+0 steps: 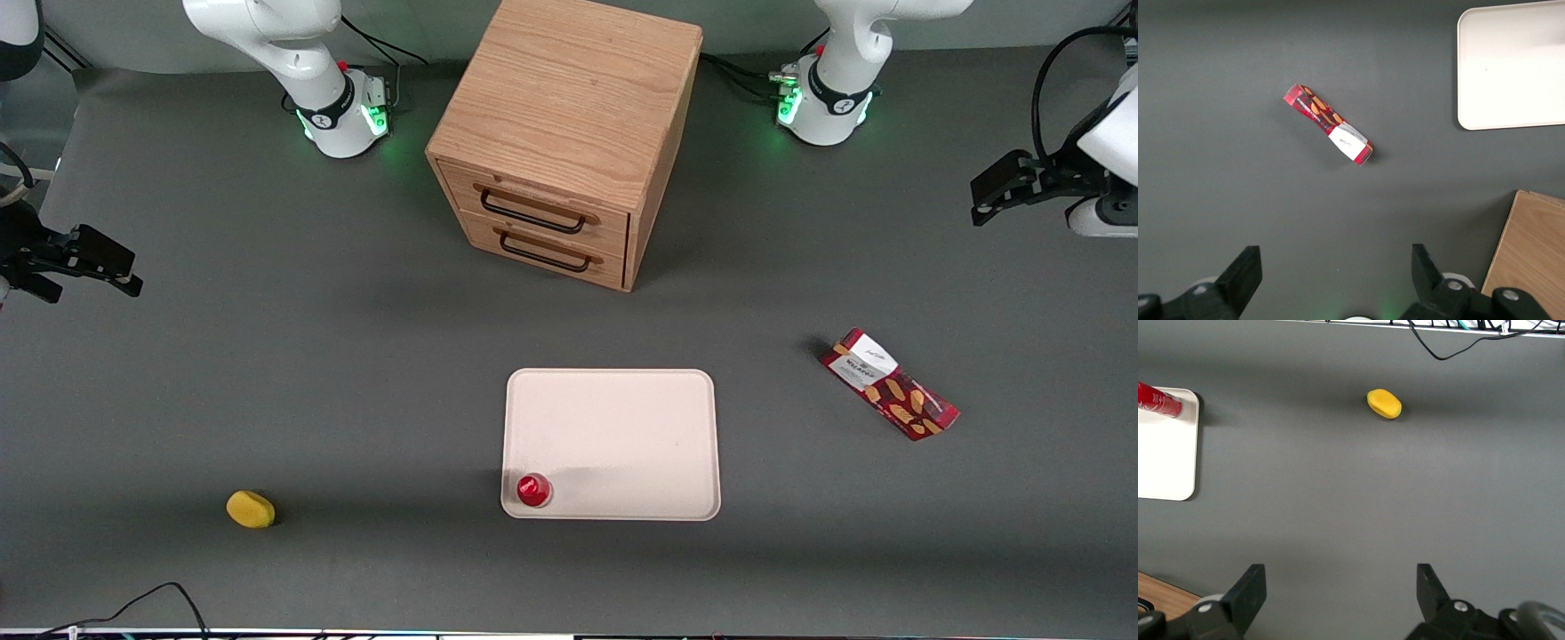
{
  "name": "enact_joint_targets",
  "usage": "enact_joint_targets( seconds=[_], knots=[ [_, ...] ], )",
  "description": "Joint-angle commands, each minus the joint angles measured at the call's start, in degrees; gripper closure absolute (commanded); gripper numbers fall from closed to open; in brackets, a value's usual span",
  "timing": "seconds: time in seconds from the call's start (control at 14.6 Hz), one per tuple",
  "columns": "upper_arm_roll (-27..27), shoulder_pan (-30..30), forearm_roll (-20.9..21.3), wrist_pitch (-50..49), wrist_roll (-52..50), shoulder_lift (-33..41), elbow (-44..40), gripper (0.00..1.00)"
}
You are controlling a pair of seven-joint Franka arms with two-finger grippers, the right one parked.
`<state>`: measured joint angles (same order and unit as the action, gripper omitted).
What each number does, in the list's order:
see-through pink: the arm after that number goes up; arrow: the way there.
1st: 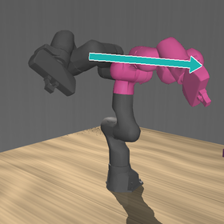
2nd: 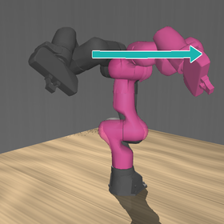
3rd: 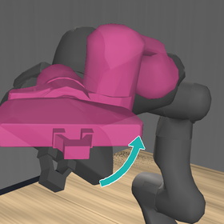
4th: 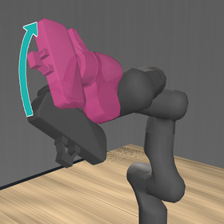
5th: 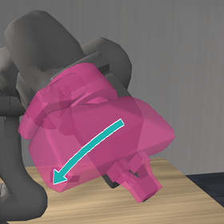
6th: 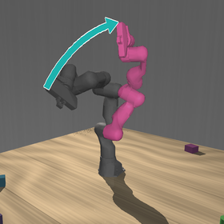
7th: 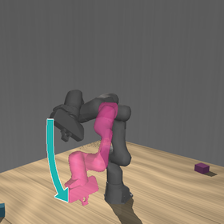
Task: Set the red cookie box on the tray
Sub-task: 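Move the open left gripper down over the red plaid cookie box, then close the left gripper on the cookie box's end and lift it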
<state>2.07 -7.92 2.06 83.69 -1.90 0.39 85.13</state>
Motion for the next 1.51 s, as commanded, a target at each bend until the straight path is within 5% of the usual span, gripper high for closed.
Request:
enact_joint_targets(
  seconds=[0.0,1.44],
  knots=[
    [0.0,0.7,-1.1,3.9,-1.9,0.4,3.8,0.0],
    [0.0,9.9,-6.9,40.8,-9.8,-16.3,21.4,0.0]
  ],
)
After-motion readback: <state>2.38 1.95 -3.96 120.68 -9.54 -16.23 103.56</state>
